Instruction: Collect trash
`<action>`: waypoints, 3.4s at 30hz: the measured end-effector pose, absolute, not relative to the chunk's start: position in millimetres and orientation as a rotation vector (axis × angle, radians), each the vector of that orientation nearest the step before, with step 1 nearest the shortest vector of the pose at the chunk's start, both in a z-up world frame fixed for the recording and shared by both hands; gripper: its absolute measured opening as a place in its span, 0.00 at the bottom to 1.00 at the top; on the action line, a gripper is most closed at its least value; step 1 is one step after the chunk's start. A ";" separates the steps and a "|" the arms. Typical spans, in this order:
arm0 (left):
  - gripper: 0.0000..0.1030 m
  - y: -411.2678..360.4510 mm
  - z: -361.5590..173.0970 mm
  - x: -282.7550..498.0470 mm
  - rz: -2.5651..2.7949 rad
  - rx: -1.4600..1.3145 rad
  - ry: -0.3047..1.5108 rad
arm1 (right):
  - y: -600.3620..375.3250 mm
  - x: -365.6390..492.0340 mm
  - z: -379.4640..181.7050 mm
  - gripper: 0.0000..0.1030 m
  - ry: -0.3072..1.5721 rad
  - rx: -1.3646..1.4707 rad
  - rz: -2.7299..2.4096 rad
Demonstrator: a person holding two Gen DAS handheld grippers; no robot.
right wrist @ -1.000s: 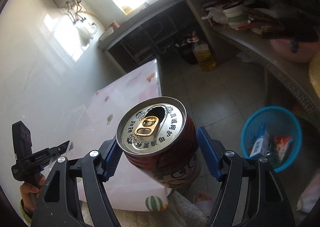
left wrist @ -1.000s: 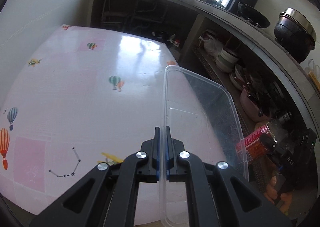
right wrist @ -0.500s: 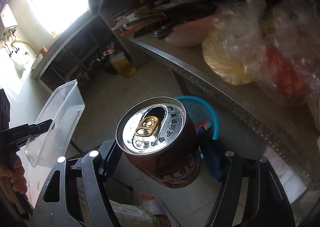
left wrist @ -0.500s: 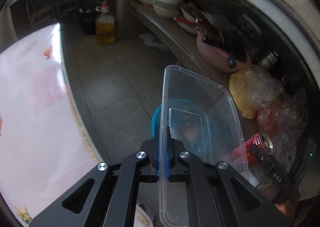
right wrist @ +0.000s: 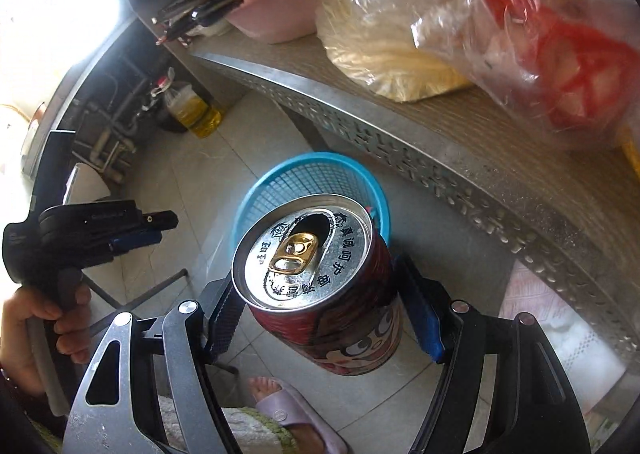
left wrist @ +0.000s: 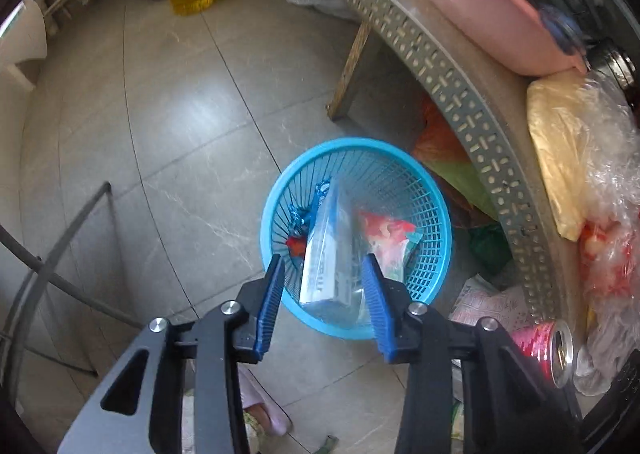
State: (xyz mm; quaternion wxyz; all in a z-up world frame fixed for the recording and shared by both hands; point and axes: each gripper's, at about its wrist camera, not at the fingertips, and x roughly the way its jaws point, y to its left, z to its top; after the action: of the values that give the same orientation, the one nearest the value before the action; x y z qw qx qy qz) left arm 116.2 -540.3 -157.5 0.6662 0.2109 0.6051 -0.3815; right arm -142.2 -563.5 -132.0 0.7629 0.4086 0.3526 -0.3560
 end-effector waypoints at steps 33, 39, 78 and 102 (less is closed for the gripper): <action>0.71 -309.0 2.0 70.8 -0.975 0.339 0.999 | -563.6 -29.6 -144.0 0.76 0.902 0.457 -0.778; 0.76 -271.4 3.5 61.1 -0.946 0.270 0.962 | -492.5 -60.9 -106.3 0.78 0.862 0.367 -0.743; 0.94 -109.3 43.6 -8.9 -0.276 0.235 0.747 | -253.7 -104.0 36.9 0.92 0.685 0.186 -0.512; 0.94 -116.1 10.6 -8.1 -0.232 0.277 0.883 | -277.7 -106.1 2.6 0.92 0.867 0.197 -0.669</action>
State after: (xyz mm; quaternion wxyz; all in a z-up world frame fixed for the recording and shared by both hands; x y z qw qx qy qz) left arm -8.1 -116.1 10.6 0.8883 0.1335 0.4250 -0.1118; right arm -106.1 -277.7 2.6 0.8493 0.0937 0.4114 -0.3173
